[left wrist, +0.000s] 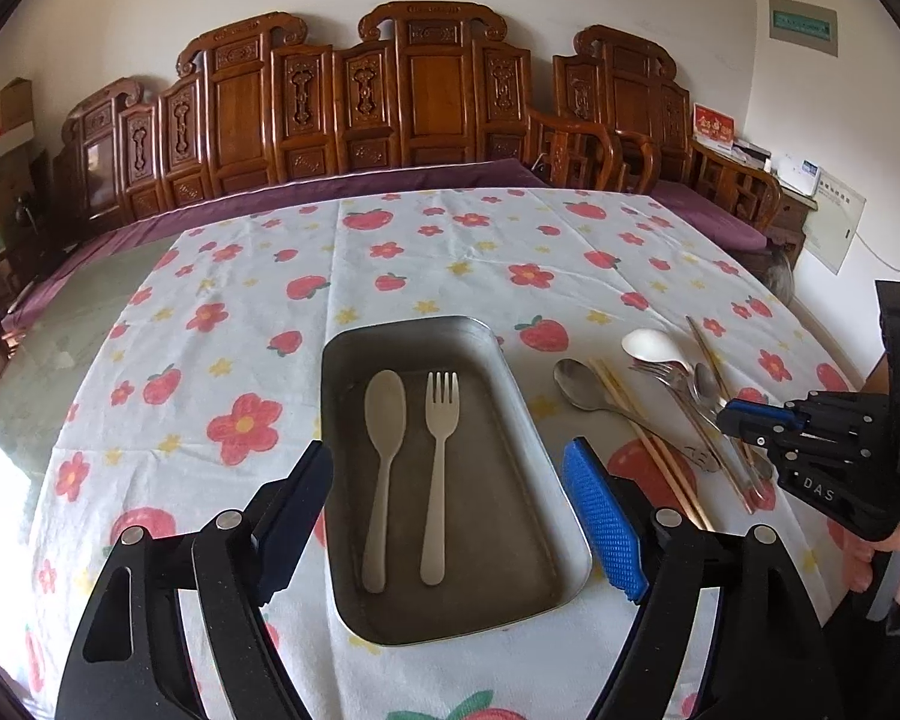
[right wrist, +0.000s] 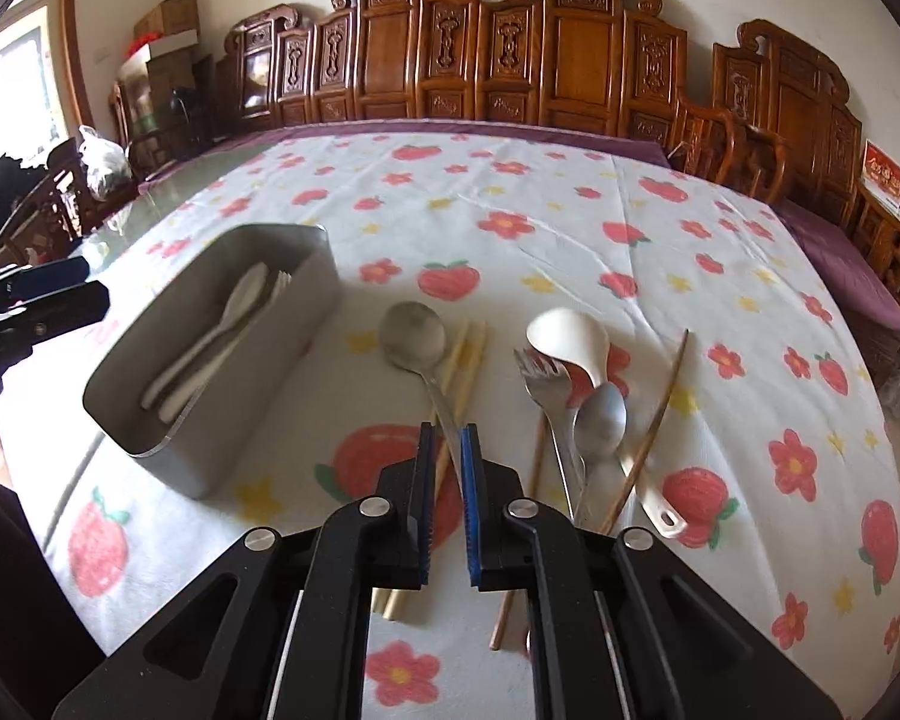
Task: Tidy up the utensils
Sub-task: 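Grasp the steel spoon by its handle with the right tool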
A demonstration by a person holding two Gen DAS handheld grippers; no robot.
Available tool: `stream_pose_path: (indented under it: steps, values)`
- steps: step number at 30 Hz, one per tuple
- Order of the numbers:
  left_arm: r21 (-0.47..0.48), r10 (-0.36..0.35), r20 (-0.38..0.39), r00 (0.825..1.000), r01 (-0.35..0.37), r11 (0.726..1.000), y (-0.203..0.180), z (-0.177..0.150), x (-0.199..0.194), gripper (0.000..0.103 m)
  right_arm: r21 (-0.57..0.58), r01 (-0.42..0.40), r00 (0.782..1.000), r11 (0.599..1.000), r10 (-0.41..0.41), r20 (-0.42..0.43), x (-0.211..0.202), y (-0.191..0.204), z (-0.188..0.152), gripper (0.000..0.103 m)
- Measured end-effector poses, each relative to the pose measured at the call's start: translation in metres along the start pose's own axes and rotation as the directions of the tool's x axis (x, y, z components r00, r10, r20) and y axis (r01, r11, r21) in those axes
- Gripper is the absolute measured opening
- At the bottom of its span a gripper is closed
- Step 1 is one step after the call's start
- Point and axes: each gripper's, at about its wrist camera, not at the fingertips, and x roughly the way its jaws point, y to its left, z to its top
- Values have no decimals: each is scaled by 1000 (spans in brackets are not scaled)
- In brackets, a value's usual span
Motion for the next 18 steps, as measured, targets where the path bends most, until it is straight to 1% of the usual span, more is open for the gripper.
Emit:
stream_pose_path:
  steps: [2,5,8,13,18]
  values:
    - [4,-9,-5,1000,9,1000,-5,-1,2,76,-15,-6,1000,1000,6,-13,9,1,2,18]
    - [11,-21,-13,1000,21,1000,-12,-3,5,76,-49,-27,999,998,26,-31,23,7,9,18]
    - [23,-31,-18,999,31,999,-18,-5,7,76,-67,-81,996,994,77,-54,36,11,18,18]
    - [27,-49,-22,999,49,998,-24,-6,8,76,-86,-63,992,994,53,-113,61,11,30,18]
    - [36,-51,-23,998,52,998,-27,-7,7,76,-90,-71,987,993,57,-148,76,11,32,18]
